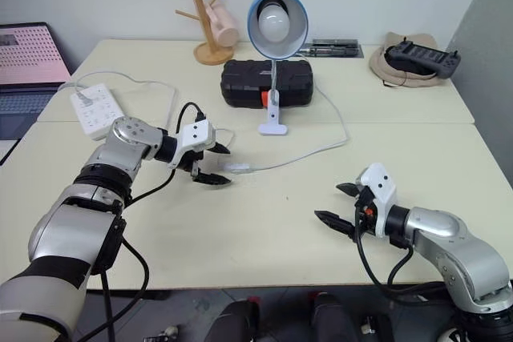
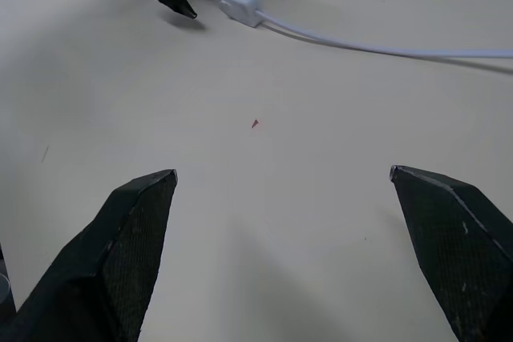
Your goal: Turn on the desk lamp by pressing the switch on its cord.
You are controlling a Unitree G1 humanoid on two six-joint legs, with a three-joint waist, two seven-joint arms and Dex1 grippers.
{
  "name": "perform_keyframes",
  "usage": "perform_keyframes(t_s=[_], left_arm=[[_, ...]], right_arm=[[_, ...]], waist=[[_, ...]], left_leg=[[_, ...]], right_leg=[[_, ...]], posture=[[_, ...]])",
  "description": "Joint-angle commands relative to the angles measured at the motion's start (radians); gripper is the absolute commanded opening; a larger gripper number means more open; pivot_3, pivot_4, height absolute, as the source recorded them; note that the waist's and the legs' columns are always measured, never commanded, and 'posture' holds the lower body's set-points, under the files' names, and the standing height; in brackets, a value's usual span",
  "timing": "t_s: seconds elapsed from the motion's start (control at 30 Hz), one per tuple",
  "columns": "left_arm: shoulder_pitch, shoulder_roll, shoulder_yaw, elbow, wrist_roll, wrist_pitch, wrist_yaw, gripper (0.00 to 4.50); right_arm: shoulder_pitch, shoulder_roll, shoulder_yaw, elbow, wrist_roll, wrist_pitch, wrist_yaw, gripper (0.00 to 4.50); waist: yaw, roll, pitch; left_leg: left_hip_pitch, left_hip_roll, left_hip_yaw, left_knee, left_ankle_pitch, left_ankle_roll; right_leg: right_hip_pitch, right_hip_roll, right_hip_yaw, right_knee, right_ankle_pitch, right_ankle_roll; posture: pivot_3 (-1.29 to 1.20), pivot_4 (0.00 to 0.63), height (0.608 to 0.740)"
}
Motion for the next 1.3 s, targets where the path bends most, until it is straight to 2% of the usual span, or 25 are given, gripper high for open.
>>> perform_keyframes(t_s=[0.03, 0.3, 0.4, 0.93, 1.17, 1.3], left_arm=[[-0.056, 0.006, 0.005, 0.035, 0.034, -0.051, -0.007, 4.50], [-0.070, -0.052, 0.003, 0.089, 0.093, -0.083, 0.044, 4.50], [-0.067, -0.061, 0.008, 0.100, 0.105, -0.087, 0.048, 4.03], [-0.081, -0.052, 0.001, 0.118, 0.172, -0.108, 0.011, 0.38], [-0.085, -0.063, 0.027, 0.117, 0.147, -0.073, -0.007, 0.38], [-0.138, -0.113, 0.120, 0.103, 0.034, 0.179, -0.129, 0.38]], right_arm=[[0.006, -0.004, -0.042, -0.051, 0.029, 0.012, -0.023, 4.47], [-0.011, -0.006, -0.053, -0.070, 0.046, 0.039, -0.065, 4.47], [-0.009, -0.009, -0.065, -0.085, 0.059, 0.054, -0.077, 4.50], [0.011, -0.005, -0.081, -0.099, 0.071, 0.059, -0.114, 4.50], [0.013, 0.002, -0.081, -0.098, 0.072, 0.056, -0.121, 4.50], [0.020, 0.026, -0.099, -0.094, 0.103, 0.071, -0.137, 4.50]], waist=[[0.001, 0.000, 0.000], [0.002, 0.000, 0.000], [-0.001, 0.000, 0.000], [0.000, 0.000, 0.000], [0.000, 0.000, 0.000], [0.000, 0.000, 0.000]], left_leg=[[0.000, 0.000, 0.000, 0.000, 0.000, 0.000], [-0.001, -0.001, -0.001, 0.001, 0.000, 0.000], [-0.001, -0.001, -0.001, 0.001, 0.000, 0.000], [0.000, -0.001, -0.001, 0.002, 0.000, 0.000], [0.000, -0.001, -0.001, 0.002, 0.000, 0.000], [0.000, -0.002, -0.002, 0.003, 0.000, 0.000]], right_leg=[[0.000, 0.000, 0.000, 0.000, 0.000, 0.000], [0.000, -0.001, -0.001, 0.000, 0.000, 0.000], [0.000, -0.001, -0.001, 0.000, 0.000, 0.000], [0.001, -0.001, -0.001, 0.001, 0.000, 0.001], [0.001, -0.001, -0.001, 0.001, 0.000, 0.000], [0.001, -0.001, -0.001, 0.002, 0.000, 0.001]], posture=[[0.00, 0.150, 0.740], [0.00, 0.150, 0.740], [0.00, 0.150, 0.740], [0.00, 0.150, 0.740], [0.00, 0.150, 0.740], [0.00, 0.150, 0.740]])
